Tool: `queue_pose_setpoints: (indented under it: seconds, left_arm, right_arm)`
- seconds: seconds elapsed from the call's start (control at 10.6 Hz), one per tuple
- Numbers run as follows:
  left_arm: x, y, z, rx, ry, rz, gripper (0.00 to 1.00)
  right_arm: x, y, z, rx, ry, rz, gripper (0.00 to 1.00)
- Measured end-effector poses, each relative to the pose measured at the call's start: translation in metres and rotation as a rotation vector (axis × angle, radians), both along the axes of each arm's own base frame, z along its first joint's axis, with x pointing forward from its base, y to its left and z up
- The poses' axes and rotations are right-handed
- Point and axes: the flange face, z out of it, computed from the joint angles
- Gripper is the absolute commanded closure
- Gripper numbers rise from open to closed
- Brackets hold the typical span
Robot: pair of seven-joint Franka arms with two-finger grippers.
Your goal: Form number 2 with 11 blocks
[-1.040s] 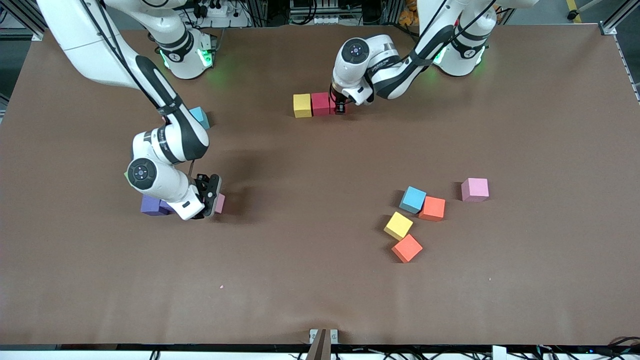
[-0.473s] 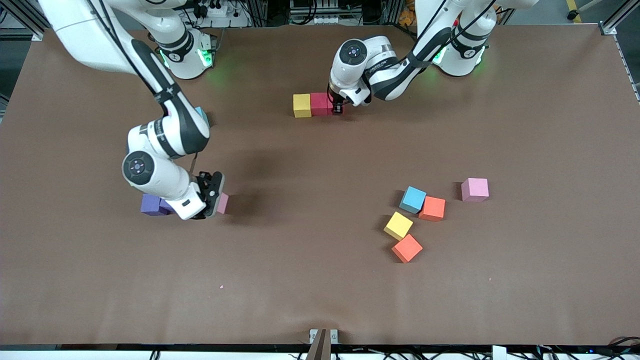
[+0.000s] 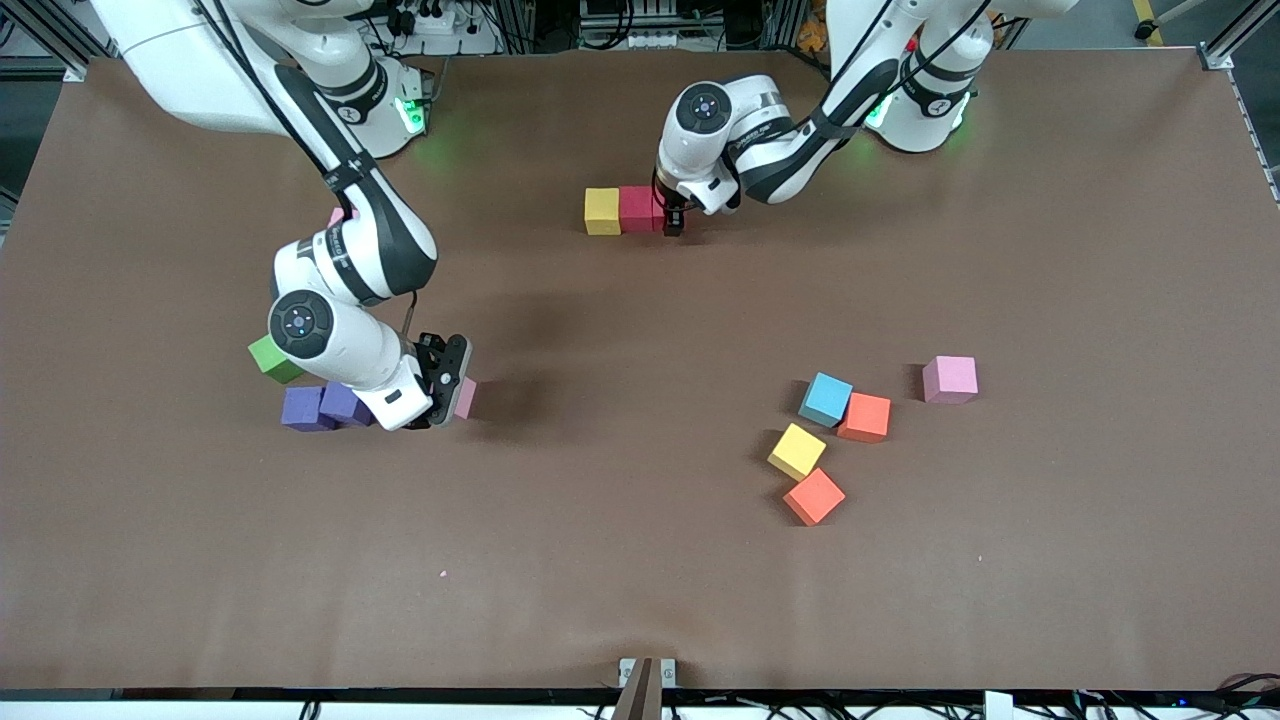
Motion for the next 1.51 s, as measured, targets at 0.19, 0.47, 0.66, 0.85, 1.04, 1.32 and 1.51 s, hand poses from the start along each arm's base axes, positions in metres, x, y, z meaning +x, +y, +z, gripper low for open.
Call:
queue_pose_setpoints:
  seconds: [0.19, 0.47, 0.66, 0.85, 1.04, 1.32, 1.51]
  left_arm:
    - [0.004, 0.001, -0.001, 0.001, -0.001, 0.009, 0.00]
    - [0.003, 0.000, 0.000, 0.000, 0.000, 0.013, 0.00]
    - [0.001, -0.003, 0.003, -0.004, -0.005, 0.008, 0.00]
    - [0.002, -0.003, 0.007, -0.007, -0.014, 0.006, 0.00]
    - [0.003, -0.003, 0.011, 0.002, -0.022, 0.003, 0.00]
    - [0.004, -0.003, 0.015, 0.005, -0.030, 0.001, 0.00]
    - [0.007, -0.003, 0.021, 0.004, -0.044, 0.003, 0.00]
  right_arm:
    - [-0.004, 0.010, 0.000, -0.001, 0.002, 0.000, 0.54]
    - [-0.020, 0.053, 0.005, 0.005, 0.022, -0.103, 0.54]
    - [-0.033, 0.080, 0.010, 0.010, 0.035, -0.166, 0.54]
    - [-0.040, 0.094, 0.011, 0.007, 0.042, -0.192, 0.54]
    - [-0.042, 0.097, 0.011, 0.006, 0.044, -0.201, 0.54]
    - [-0.042, 0.097, 0.011, 0.005, 0.045, -0.205, 0.54]
    - [-0.042, 0.097, 0.010, 0.005, 0.045, -0.205, 0.54]
